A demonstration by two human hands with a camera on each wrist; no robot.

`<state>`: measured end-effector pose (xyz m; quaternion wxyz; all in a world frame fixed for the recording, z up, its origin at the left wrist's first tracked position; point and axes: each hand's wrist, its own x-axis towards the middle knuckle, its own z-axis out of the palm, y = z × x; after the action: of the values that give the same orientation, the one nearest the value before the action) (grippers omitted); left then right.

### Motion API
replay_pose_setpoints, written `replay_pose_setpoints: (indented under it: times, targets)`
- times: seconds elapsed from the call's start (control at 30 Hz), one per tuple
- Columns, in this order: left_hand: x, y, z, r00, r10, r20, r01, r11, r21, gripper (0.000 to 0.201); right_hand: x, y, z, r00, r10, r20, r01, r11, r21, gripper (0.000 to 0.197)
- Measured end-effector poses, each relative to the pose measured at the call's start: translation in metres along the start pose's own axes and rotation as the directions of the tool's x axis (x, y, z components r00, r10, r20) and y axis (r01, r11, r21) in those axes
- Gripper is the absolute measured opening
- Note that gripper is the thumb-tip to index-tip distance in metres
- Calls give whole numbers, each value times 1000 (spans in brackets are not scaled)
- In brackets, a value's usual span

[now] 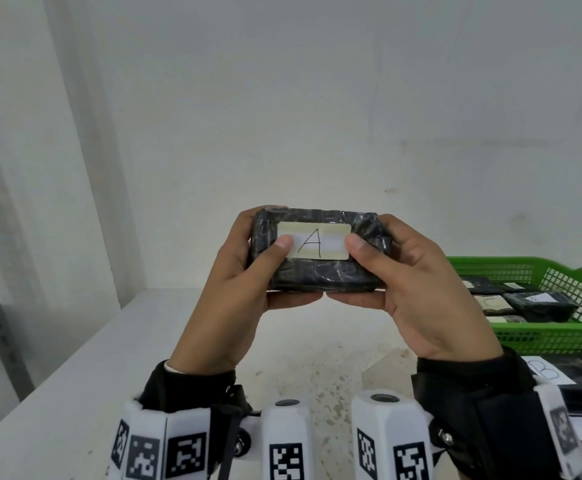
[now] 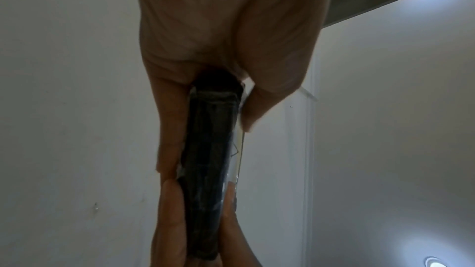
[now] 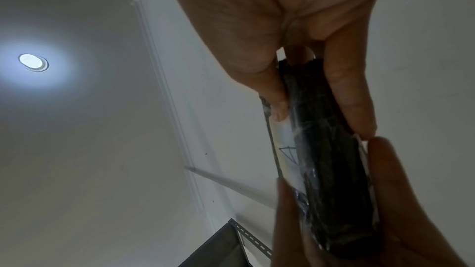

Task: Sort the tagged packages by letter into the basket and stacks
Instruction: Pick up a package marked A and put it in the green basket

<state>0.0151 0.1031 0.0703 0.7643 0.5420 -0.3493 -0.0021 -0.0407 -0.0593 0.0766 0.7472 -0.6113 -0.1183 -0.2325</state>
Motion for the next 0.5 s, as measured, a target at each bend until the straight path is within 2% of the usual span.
replay_pose_setpoints:
  times: [0.07,0.23,0.33,0.4,0.47,0.5]
  targets:
    - [0,1,1,1000,3,26,-2,1000,-9,31,0,-1,-1,1000,7,5,-7,1000,-10,6]
    - [0,-1,2,999,45,26,-46,999,7,17,0,-4,-2,998,54,29,-53,998,-30,34]
    - [0,-4,1,996,60,59,-61,998,14,8,-1,-4,1,999,-8,-33,7,999,-32,20]
    - [0,-5,1,995,69,66,-69,998,4,7,-1,-3,2,998,-44,-44,41,997,-65,17]
    - [0,-5,1,994,88,67,-87,996,-16,10,-1,-3,3,998,-50,-39,46,994,-98,21]
    - [0,-5,1,992,104,69,-103,994,-20,12,-1,-3,1,999,-30,-28,27,995,-94,32]
